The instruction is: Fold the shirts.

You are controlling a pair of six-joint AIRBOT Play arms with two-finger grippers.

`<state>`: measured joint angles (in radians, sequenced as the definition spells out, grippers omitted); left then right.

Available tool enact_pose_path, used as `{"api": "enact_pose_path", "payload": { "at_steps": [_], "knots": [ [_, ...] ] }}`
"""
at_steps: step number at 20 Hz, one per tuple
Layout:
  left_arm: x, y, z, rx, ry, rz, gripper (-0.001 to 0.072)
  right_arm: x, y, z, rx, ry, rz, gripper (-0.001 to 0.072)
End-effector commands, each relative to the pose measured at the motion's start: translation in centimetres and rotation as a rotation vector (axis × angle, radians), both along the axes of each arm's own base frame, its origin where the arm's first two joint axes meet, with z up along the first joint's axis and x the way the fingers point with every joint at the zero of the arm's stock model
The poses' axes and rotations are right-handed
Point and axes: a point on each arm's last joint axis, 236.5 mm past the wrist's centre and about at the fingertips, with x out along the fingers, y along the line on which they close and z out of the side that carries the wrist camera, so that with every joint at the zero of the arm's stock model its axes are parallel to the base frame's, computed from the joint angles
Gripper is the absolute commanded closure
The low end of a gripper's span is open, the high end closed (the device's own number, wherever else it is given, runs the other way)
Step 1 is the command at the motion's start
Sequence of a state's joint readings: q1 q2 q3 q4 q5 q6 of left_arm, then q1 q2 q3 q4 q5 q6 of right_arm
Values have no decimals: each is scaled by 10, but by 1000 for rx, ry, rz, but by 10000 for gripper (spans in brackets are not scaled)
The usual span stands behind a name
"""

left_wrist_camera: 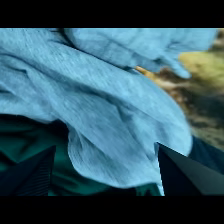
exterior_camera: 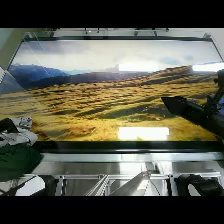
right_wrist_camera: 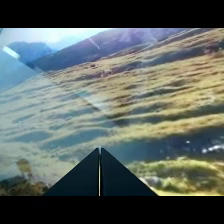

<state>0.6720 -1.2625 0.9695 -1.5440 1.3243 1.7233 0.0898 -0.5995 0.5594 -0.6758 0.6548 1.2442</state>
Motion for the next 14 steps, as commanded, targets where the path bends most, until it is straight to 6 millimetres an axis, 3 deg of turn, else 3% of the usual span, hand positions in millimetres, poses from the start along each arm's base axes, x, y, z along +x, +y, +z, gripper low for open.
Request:
{"api": "enact_pose_path", "payload": {
  "at_steps": [1,3,4,5,6,8,10,12,14],
  "knots": [
    [-8,6,-37,-39,98,-6,-12,0,0,0,1,-1,0,697],
    [0,7,-49,-36,91,-20,8,0,0,0,1,-1,0,697],
    [6,6,-52,-31,84,-33,155,0,1,2,12,0,0,697],
    [16,6,-52,-24,75,-52,513,0,3,4,29,2,-1,697],
    [29,4,-48,-23,61,-74,698,0,4,5,45,3,-1,697],
    [69,-15,-31,-45,-14,-121,698,0,6,8,65,5,-2,696],
    [125,-54,-1,-81,-149,-194,696,0,6,8,68,5,-3,696],
    [180,-133,45,-221,-318,-318,688,0,7,10,79,5,-5,696],
    [211,-247,109,-443,-499,-532,688,0,6,9,79,5,-5,696]
  ]
}}
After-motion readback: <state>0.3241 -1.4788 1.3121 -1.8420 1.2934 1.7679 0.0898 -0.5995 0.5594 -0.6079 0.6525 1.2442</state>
